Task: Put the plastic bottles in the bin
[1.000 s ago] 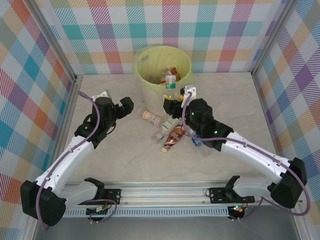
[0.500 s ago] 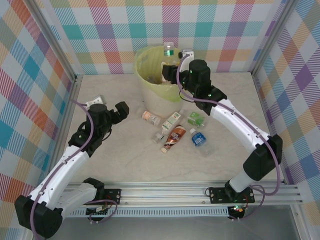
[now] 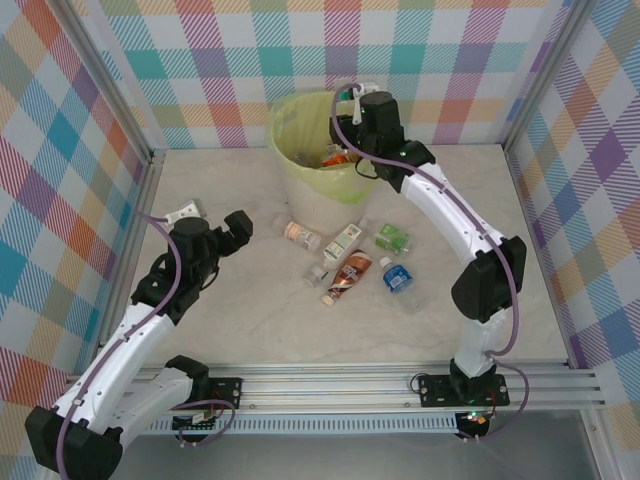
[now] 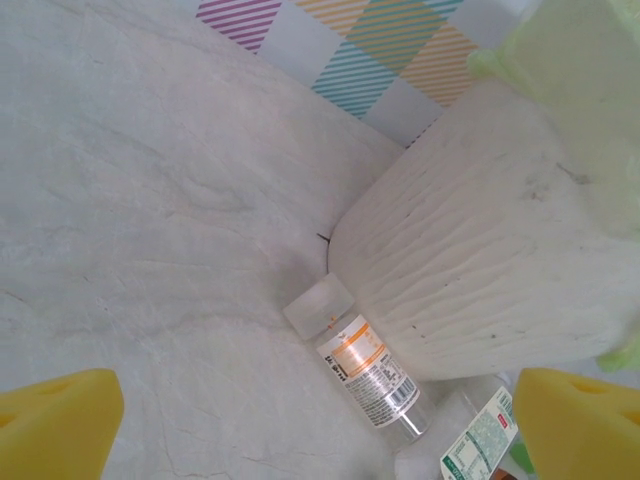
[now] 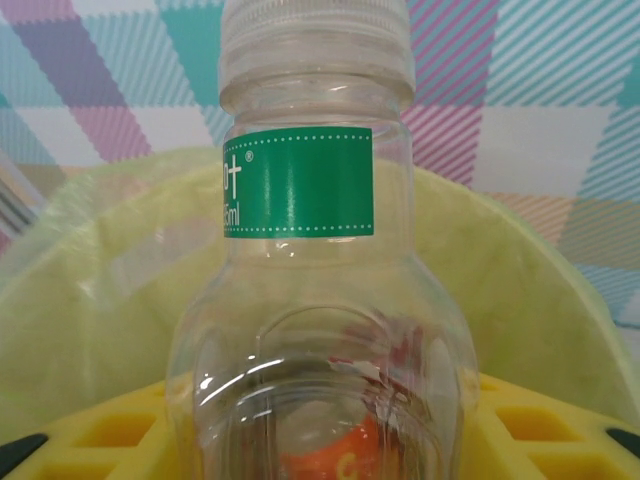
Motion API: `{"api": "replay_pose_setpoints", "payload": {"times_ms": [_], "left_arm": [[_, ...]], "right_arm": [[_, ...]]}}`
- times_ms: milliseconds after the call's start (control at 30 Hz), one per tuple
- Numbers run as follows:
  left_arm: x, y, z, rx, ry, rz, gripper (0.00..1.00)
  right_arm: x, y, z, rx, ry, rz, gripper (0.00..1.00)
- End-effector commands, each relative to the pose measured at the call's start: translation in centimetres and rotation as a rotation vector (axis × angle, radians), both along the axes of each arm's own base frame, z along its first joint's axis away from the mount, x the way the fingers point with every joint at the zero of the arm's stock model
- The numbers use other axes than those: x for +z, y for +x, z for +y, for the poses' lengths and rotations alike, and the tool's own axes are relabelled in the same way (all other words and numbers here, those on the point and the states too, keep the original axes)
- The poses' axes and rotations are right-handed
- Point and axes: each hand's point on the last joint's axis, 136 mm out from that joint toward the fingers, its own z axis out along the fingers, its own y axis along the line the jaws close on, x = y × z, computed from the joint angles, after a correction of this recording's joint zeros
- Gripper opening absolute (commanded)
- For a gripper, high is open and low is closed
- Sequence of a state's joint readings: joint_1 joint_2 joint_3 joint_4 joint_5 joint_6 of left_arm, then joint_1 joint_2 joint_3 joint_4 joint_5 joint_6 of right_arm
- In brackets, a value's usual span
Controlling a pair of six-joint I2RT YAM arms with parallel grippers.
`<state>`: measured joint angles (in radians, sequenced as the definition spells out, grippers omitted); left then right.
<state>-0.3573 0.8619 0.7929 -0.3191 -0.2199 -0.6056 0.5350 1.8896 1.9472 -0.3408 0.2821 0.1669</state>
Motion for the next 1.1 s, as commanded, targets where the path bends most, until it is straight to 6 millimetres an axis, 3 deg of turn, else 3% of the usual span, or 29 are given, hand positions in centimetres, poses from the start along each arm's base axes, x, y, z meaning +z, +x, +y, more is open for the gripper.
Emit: {"api": "replay_pose_setpoints", "payload": {"times_ms": [0, 300, 533, 733, 1067], "left_arm": [[-0.7, 0.0, 0.6, 0.031, -0.021, 0.024, 1.00], [-2.2, 0.0, 0.8, 0.045, 0.001, 0.083, 1.00], [-2.9, -0.1, 1.8, 0.100, 0.021, 0.109, 1.00], [-3.3, 0.0, 2.1, 0.113, 0.033, 0.123, 1.00], [-4.6, 1.0, -0.4, 0.009, -0.030, 0.162, 1.00]], "right_arm": [[-0.5, 0.4, -1.5, -0.071, -0.082, 0.023, 0.57], [0.0, -0.1, -1.5, -0.063, -0.071, 0.028, 0.72], [1.1, -1.2, -0.7, 0.015, -0.041, 0.004, 0.78], [3.7, -3.4, -0.2, 0.093, 0.041, -0.051, 0.81], [6.9, -8.7, -1.2, 0.182, 0.162, -0.116, 0.85]]}}
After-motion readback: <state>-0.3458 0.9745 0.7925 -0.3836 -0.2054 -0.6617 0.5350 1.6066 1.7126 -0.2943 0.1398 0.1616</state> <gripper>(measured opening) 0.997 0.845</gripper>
